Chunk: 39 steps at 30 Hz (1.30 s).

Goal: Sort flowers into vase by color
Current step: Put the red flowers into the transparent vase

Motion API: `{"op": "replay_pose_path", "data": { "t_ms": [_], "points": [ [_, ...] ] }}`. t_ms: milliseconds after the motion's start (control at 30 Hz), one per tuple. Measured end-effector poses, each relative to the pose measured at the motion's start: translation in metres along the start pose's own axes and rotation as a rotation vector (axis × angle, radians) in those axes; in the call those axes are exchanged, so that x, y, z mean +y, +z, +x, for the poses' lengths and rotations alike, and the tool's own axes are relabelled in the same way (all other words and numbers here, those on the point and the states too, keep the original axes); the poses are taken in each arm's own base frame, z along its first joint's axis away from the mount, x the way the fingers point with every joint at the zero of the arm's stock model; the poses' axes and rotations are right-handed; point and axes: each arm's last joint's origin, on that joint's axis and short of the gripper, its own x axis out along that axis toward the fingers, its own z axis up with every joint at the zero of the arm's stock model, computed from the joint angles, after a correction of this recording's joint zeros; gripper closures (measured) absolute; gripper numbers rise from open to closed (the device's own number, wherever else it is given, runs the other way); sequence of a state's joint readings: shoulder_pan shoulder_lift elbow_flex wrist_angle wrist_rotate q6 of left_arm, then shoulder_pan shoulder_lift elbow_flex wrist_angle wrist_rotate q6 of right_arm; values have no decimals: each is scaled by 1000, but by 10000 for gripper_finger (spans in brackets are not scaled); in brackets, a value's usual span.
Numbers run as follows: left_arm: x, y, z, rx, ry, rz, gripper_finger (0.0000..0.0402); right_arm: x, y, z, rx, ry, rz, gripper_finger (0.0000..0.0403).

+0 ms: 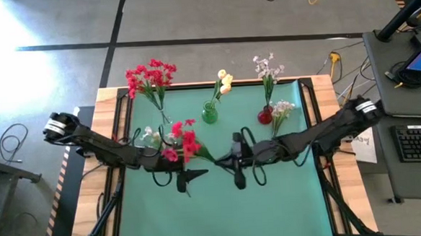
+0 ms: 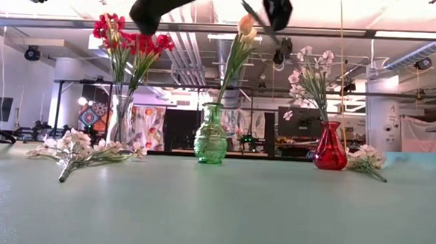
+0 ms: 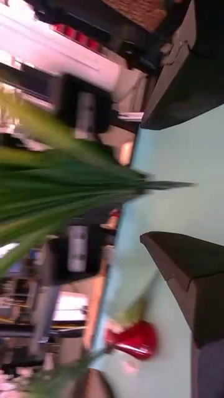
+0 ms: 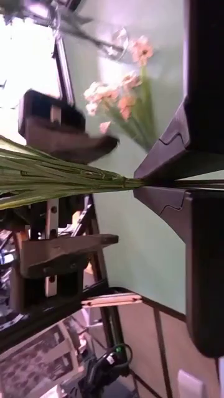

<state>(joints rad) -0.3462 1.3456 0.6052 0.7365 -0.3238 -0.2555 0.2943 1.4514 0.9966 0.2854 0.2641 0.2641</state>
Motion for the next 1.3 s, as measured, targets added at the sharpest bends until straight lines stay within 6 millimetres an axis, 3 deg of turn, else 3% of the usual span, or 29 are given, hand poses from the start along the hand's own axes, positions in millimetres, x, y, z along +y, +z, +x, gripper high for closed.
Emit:
{"op": "replay_pose_path", "data": {
  "t_ms": [200,467,633,867,1000,1300],
  "points": [
    [-1,-1,6,-81,-2,13,134,-1,-11,17,-28,0,-20,390],
    [2,0,9,-123,44,36,145,-2,-18,24,-21,-6,-22,390],
    [2,0,9,-119,46,40,207,-2,-17,24,-28,-4,-23,390],
    [2,0,9,-120,45,40,340,-1,-11,23,-80,8,-16,386],
    [2,0,9,-123,45,38,393,-1,-10,23,-83,8,1,350],
    [1,8,4,-136,44,30,398,-1,-6,18,-79,3,11,234]
  ]
}}
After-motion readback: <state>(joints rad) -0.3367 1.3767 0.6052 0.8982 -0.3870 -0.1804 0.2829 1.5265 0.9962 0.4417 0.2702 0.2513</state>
